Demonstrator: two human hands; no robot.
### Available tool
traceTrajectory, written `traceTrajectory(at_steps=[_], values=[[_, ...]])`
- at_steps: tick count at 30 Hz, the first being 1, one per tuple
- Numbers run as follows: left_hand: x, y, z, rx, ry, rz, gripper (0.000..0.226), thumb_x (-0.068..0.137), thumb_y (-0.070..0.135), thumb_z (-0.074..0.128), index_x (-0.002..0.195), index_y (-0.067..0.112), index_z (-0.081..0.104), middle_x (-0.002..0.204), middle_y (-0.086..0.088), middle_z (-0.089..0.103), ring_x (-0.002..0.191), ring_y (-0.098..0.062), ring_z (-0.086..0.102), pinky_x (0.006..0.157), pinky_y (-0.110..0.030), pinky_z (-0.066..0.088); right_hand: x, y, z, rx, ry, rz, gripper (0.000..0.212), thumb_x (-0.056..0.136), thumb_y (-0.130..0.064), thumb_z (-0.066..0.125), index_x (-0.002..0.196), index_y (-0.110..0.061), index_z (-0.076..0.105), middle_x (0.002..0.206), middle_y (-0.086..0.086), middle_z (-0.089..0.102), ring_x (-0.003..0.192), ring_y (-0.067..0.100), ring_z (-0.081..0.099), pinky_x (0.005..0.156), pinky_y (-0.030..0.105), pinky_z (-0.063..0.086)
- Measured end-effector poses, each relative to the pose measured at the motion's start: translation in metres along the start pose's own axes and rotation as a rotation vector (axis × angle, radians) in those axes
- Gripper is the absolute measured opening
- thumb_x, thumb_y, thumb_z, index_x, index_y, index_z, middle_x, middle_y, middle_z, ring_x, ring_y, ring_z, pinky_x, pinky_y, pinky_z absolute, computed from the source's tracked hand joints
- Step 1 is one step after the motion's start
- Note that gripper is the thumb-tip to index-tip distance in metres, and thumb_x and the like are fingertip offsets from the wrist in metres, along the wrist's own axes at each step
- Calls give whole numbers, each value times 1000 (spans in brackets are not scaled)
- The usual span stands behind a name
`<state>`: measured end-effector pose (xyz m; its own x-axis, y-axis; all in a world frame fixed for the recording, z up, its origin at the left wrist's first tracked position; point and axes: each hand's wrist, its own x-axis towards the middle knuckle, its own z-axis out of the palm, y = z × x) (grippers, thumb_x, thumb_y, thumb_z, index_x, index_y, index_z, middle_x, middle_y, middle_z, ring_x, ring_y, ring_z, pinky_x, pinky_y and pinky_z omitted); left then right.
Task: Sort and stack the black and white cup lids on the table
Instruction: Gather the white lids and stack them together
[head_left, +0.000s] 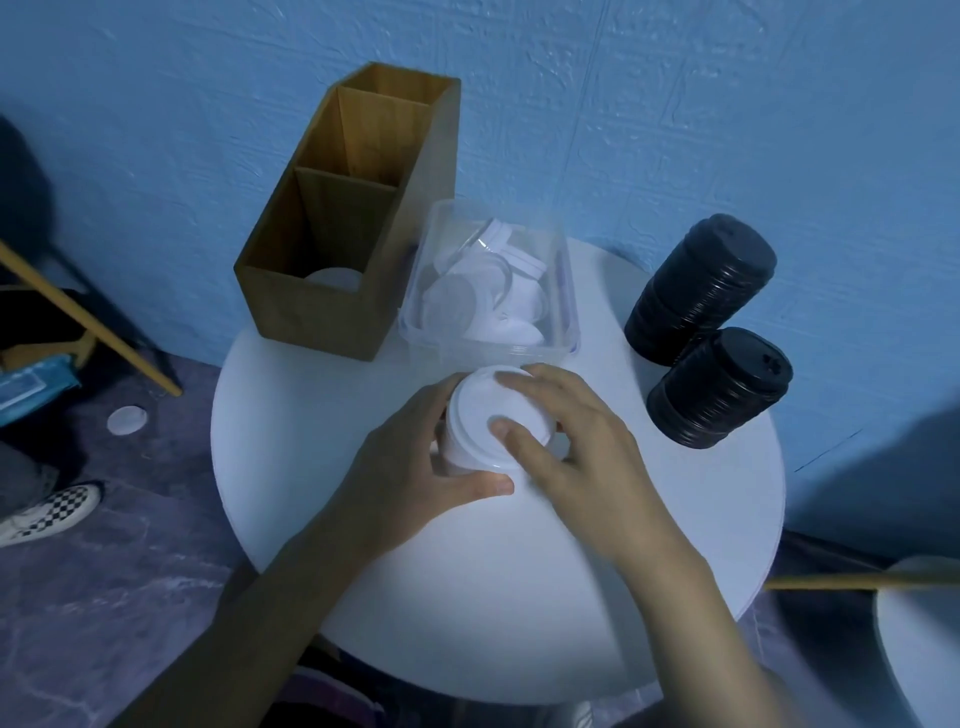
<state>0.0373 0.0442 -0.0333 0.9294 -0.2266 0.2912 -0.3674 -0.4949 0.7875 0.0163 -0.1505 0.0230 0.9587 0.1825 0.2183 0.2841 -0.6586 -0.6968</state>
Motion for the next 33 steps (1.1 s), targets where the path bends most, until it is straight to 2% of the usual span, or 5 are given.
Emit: traceTrajectory(at_steps=[4,9,15,25,33], values=[[-1,2,2,-24,25,10,84,57,69,78,131,47,45,115,68,34,105,39,39,80,12,30,4,1,-7,-83,-148,28,63,84,-54,74,143,-46,53,139,-39,38,129,-6,42,104,10,32],[-1,0,2,-4,81,14,76,67,88,63,132,60,36,129,61,34,115,31,41,84,7,36,3,9,-5,91,-189,46,68,81,-51,79,142,-54,49,154,-37,35,142,-3,39,117,39,38],[3,-6,-3,9,-6,42,90,62,73,78,135,66,27,128,58,36,118,19,48,84,-1,47,-4,16,-2,252,-206,63,61,89,-41,76,144,-51,50,155,-36,34,145,-9,31,121,39,34],[0,-11,-9,-59,-82,6,82,68,65,75,136,66,31,130,57,37,122,23,44,87,3,40,-7,21,7,458,-81,167,75,81,-21,84,146,-36,51,138,-19,63,130,5,57,112,41,47],[0,-10,-7,-33,-35,21,77,74,68,70,136,71,25,136,50,39,126,17,45,92,-1,41,-5,15,-9,477,-275,186,67,95,-27,72,152,-43,41,139,-26,60,124,6,63,114,37,44]])
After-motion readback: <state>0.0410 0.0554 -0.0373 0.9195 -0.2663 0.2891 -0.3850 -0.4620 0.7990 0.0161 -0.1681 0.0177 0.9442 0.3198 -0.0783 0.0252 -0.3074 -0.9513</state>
